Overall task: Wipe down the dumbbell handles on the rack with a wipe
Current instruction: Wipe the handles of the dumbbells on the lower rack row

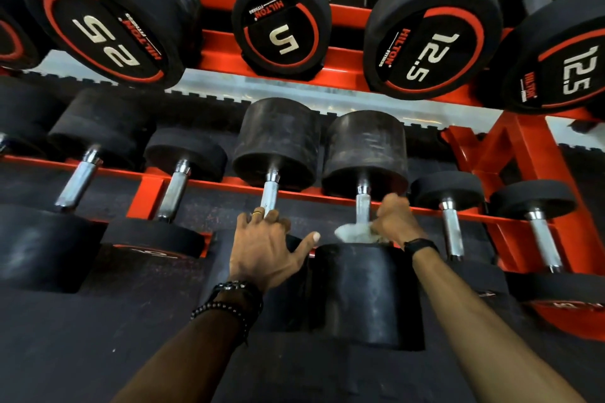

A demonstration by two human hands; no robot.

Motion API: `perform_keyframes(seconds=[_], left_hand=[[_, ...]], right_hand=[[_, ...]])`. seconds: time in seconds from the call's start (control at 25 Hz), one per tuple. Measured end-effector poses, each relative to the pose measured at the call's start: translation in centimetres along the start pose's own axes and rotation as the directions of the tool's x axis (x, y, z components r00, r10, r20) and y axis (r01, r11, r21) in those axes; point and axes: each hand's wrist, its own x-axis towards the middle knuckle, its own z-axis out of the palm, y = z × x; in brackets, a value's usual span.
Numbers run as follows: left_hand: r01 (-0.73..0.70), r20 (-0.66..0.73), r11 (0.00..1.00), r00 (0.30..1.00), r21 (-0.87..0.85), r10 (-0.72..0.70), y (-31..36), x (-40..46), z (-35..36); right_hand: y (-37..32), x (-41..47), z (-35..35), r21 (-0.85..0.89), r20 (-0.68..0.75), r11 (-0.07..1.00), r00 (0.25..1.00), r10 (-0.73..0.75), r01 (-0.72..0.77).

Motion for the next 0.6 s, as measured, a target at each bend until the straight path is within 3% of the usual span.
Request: perform_keyframes(seconds=[0.08,0.16,0.28,0.4,0.48,0.52,0.6], left_hand=[[-0.003,0.011,1.0,1.0,-0.004,0.003,-0.2,0.0,0.1],[-0.007,0.008,1.0,1.0,-0.001,0.007,-0.2,-0.1,0.1],[0.004,0.01,1.0,1.0,-0.003,-0.004,-0.1,-0.1,0.0],[-0.003,0.001,1.0,1.0,-0.019,0.003,-0.2,-0.1,0.0],[-0.007,-0.005,1.0,1.0,-0.02,0.007,-0.3,-0.1,0.0],[-0.007,0.003,1.0,1.0,-0.018,0.007,-0.3,-0.2,-0.1],[-0.01,0.022,1.0,1.0,-0.016,0.01,-0.2,-0.2,-0.2]], right_hand=[[-0.4,0.9,-0.5,0.143,-0.238,0.985,0.969,-0.059,0.095],[-0.8,1.7,-0.3,0.071,-0.325,0.97,0.925,-0.197,0.232],[-1.0,2.3,1.1,-0.087,-0.224,0.953,0.926,-0.303,0.291],[0.5,1.2,1.2,-0.233,0.002,0.919,0.945,-0.327,0.318],[1.0,0.1,0.8,-0.201,0.129,0.917,0.937,-0.325,0.345],[0.7,0.0,0.6,-0.138,0.11,0.933,0.941,-0.32,0.333],[0.0,1.4,0.2,0.029,-0.07,0.954,0.953,-0.295,0.298]])
